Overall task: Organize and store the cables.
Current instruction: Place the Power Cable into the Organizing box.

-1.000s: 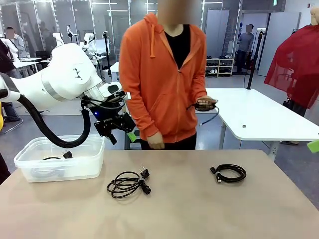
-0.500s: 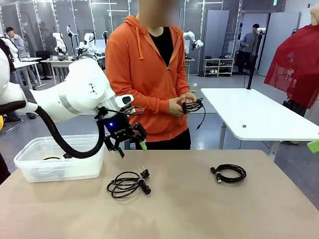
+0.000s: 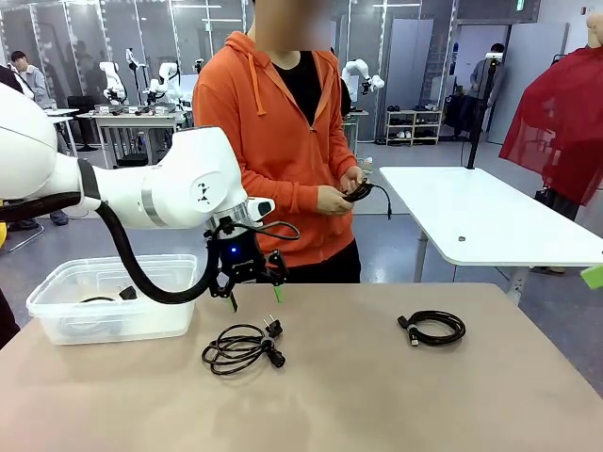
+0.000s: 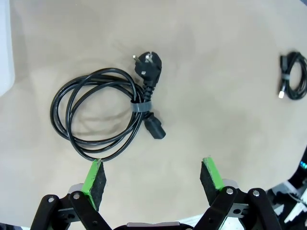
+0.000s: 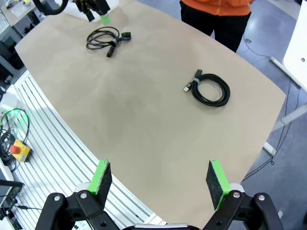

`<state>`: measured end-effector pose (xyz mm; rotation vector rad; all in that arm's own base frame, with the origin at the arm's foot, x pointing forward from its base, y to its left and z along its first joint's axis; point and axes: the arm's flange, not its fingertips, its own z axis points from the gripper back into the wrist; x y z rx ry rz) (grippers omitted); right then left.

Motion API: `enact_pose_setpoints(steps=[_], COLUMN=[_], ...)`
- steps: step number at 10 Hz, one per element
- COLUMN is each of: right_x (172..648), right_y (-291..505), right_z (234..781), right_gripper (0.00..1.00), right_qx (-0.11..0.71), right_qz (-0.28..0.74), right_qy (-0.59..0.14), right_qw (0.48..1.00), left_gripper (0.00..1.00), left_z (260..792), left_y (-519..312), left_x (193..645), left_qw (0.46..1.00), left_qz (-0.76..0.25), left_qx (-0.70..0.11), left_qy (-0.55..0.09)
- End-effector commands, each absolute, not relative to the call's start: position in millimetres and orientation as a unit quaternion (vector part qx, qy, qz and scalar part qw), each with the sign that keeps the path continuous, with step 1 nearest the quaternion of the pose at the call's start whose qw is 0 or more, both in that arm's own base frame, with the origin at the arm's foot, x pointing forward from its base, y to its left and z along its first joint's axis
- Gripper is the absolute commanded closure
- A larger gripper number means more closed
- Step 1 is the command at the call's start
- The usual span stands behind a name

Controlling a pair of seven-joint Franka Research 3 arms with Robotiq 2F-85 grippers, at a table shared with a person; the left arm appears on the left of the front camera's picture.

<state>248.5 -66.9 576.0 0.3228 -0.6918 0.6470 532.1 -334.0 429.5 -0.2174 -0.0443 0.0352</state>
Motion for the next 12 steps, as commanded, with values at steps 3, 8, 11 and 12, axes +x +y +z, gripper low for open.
enact_pose_setpoints(steps=[3,8,11,12], right_x=[248,248,248,248], right_y=[-67,-67,-67,-67], right_z=[576,576,576,576], right_gripper=[0.0,0.0,0.0,0.0], right_qx=[0.15,0.15,0.15,0.15], right_qz=[0.307,0.307,0.307,0.307], right_qy=[-0.33,-0.33,-0.33,-0.33], right_qw=[0.88,0.88,0.88,0.88], left_gripper=[0.0,0.0,0.0,0.0], left_z=[426,397,374,368], left_y=[-356,-367,-366,-366], left_x=[557,575,577,578], left_qw=[0.994,0.994,0.995,0.994], left_qz=[0.086,0.099,0.085,0.085], left_qx=[-0.061,-0.027,-0.03,-0.026], left_qy=[-0.006,0.029,0.05,0.056])
